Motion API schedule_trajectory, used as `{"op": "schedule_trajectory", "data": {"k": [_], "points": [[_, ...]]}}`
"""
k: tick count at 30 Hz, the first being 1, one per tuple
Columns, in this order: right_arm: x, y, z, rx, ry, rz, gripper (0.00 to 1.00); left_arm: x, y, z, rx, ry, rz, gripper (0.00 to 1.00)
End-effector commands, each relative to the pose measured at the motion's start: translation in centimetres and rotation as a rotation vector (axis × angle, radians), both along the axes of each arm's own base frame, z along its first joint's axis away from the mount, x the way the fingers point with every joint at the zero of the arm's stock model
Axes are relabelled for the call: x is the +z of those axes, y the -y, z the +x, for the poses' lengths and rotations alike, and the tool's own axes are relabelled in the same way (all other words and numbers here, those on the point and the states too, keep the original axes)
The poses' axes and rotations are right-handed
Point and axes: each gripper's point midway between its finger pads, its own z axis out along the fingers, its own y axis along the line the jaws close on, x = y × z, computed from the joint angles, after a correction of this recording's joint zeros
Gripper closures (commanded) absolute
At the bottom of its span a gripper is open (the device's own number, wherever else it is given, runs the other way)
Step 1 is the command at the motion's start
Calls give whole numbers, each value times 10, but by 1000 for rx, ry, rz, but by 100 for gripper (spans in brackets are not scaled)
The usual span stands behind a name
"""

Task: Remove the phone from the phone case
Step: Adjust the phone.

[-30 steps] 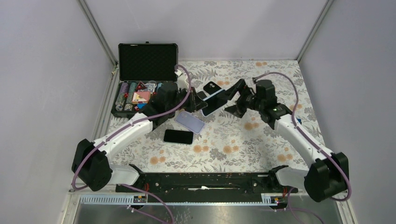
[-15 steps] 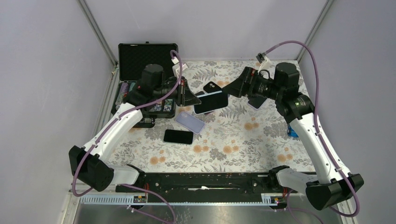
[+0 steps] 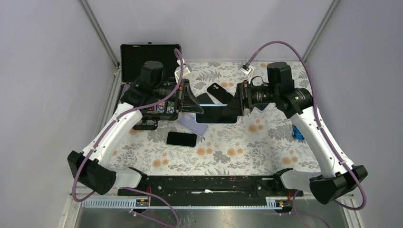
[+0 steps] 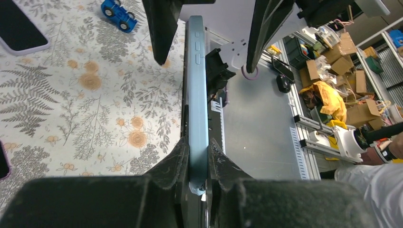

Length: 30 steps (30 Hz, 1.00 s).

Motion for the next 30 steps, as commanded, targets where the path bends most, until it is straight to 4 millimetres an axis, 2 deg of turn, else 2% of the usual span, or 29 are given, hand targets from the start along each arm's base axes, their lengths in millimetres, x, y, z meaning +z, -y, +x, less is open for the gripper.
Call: {"op": "schedule_trajectory", "data": {"k": [1,8,10,13,16,17,18,20,22,23,25,28,30], "points": [[4,-8,-26,129,3,40,10,39,-2,-15,-121,130,-108,100],[8,-19,-36,185,-11,80,43,40,-5,-22,-144,129,-117,100],[8,-21,-36,192,-7,85,56,41,-4,-18,-117,132,-113,100],[9,-23,-33,180,-20,90,75,47,-4,-18,-100,134,-129,99],[12,-27,-24,138,-41,105,99,57,-4,-18,-85,170,-172,95],[15,-29,-21,123,-42,121,100,60,-5,-17,-78,172,-183,94],[17,-31,-19,111,-59,144,100,63,-6,-17,-70,178,-194,87],[26,-34,-16,92,-37,193,100,66,-8,-12,-31,173,-208,60],[34,-35,-12,68,-17,240,100,68,-11,10,108,152,-211,32],[37,-36,-10,56,-12,258,100,71,-14,24,213,149,-219,24],[42,-38,-5,25,-16,292,100,77,-22,45,382,140,-256,18],[59,-41,7,-31,14,377,100,93,-43,71,639,107,-348,3],[67,-41,17,-97,14,436,100,97,-61,85,808,15,-410,1]]}}
